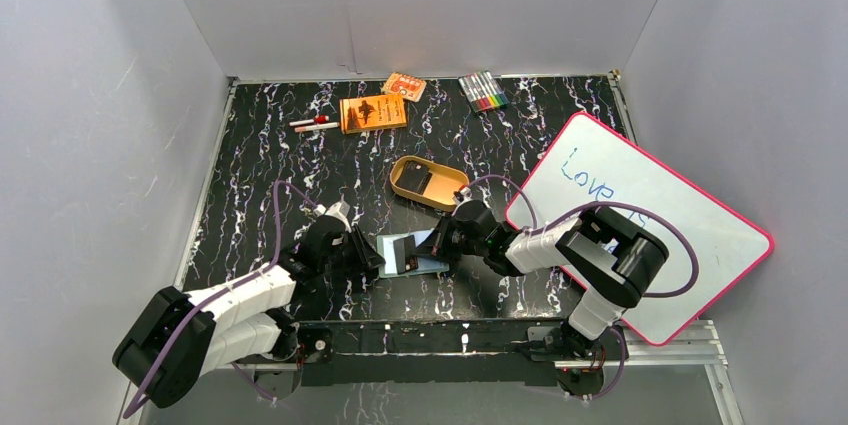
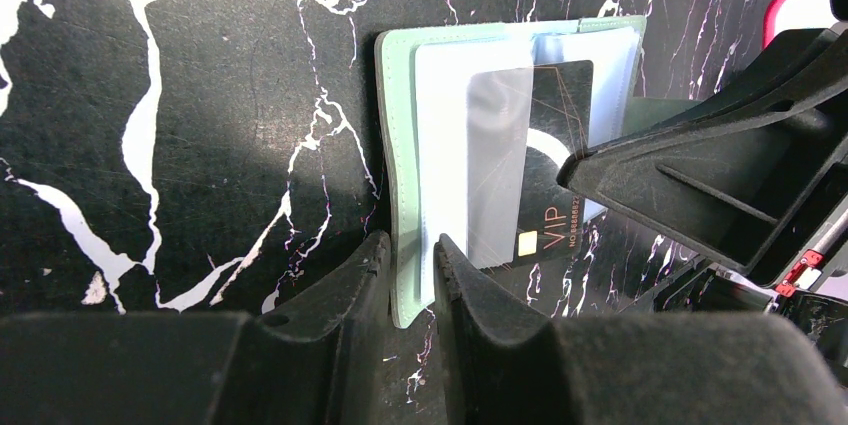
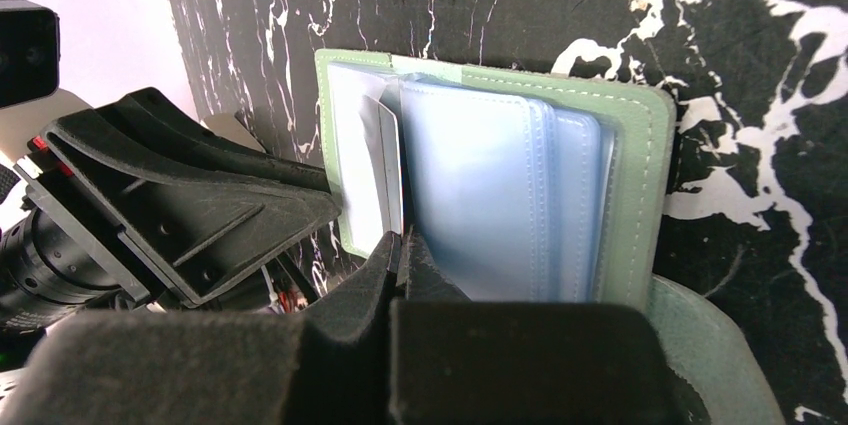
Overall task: Put the credit cards into the card holder
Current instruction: Insert the credit card into the card holder.
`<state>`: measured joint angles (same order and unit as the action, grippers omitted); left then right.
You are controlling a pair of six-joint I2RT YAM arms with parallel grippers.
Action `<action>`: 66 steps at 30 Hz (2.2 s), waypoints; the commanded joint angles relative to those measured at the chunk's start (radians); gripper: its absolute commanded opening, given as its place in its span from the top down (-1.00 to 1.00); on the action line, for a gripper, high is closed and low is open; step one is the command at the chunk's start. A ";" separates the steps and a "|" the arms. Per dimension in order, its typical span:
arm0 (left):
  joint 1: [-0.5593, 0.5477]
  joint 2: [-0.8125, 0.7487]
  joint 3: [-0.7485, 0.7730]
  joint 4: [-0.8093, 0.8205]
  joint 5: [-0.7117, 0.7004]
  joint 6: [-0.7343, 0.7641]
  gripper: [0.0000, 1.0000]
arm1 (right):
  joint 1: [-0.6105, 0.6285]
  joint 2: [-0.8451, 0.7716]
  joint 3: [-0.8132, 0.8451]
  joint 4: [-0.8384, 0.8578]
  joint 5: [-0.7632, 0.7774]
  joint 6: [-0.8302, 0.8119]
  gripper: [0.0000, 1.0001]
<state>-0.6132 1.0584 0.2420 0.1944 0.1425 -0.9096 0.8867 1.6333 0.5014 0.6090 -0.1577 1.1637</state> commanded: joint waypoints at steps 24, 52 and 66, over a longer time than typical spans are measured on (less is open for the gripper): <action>0.003 0.005 -0.017 0.001 0.006 0.000 0.60 | 0.041 0.043 0.038 0.031 0.015 -0.012 1.00; 0.003 -0.021 -0.003 -0.026 -0.008 0.010 0.60 | 0.076 0.022 0.158 -0.147 0.039 -0.102 0.08; 0.003 -0.130 0.094 -0.214 -0.083 0.031 0.57 | 0.081 -0.215 0.286 -0.573 0.210 -0.285 -0.47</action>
<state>-0.6113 0.9829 0.2626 0.0772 0.1062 -0.8974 0.9646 1.5307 0.7193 0.1902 -0.0448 0.9760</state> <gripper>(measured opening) 0.210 0.701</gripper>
